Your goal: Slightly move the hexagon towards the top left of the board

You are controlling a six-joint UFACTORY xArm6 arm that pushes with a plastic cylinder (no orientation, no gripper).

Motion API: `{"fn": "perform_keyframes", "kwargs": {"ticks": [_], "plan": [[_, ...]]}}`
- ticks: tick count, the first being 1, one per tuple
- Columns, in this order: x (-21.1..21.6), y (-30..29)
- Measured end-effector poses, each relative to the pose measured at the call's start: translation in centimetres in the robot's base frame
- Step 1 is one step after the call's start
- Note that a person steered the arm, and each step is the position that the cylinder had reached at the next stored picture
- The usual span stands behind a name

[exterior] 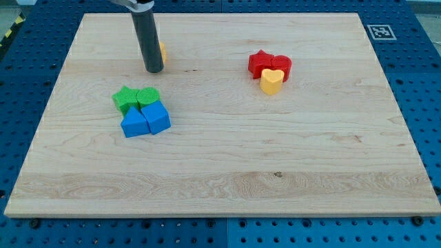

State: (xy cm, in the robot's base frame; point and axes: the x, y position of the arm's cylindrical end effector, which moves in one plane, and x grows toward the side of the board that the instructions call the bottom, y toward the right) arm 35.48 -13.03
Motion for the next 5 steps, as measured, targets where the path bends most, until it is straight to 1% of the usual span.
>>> {"fn": "perform_keyframes", "kwargs": {"ticks": [1,3,5], "plan": [[1.0,-2.1],[1.1,-2.5],[0.6,-4.4]]}}
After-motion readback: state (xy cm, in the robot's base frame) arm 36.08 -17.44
